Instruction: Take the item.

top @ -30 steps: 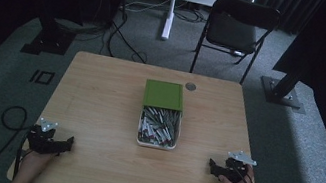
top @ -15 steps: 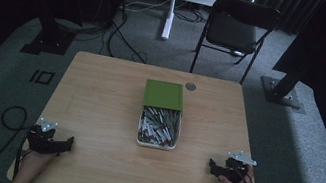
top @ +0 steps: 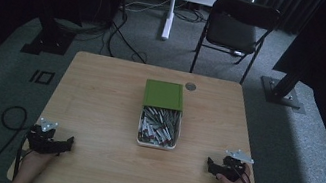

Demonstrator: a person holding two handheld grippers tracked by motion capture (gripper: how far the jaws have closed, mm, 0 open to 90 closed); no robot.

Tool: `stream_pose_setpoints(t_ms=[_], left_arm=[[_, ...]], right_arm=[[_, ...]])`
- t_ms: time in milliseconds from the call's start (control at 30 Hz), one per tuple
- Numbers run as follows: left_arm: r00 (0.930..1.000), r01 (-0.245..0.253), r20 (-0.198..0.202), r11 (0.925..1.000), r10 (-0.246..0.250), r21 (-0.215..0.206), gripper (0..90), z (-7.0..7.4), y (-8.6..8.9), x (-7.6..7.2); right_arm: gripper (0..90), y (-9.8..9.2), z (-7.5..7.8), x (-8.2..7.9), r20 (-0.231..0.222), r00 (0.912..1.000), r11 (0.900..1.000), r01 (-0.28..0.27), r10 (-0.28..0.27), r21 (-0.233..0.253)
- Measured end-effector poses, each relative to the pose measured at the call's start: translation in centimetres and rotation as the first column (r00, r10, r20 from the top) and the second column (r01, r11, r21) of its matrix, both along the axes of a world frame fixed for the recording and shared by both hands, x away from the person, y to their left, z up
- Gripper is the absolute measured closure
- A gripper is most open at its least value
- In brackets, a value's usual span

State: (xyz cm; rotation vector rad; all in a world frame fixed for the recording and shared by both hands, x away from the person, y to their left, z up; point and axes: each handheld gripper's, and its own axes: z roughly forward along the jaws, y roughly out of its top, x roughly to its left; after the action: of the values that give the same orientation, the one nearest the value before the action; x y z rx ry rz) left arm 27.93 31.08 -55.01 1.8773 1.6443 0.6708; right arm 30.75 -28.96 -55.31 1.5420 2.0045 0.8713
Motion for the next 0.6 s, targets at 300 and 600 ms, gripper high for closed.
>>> stream_pose_setpoints(t_ms=[300, 600], left_arm=[[1.0, 0.0, -0.001, 1.0, 0.0, 0.0, 1.3, 0.0, 0.0, 0.0], [1.0, 0.001, -0.001, 1.0, -0.001, 0.0, 1.3, 0.0, 0.0, 0.0]], right_arm=[[13.3, 1.8, 2.1, 0.9, 0.048, 0.9987, 1.0, -0.02, 0.019, 0.016], [13.4, 3.8, 4.5, 1.4, 0.097, 0.9929, 0.997, -0.07, 0.068, 0.017]])
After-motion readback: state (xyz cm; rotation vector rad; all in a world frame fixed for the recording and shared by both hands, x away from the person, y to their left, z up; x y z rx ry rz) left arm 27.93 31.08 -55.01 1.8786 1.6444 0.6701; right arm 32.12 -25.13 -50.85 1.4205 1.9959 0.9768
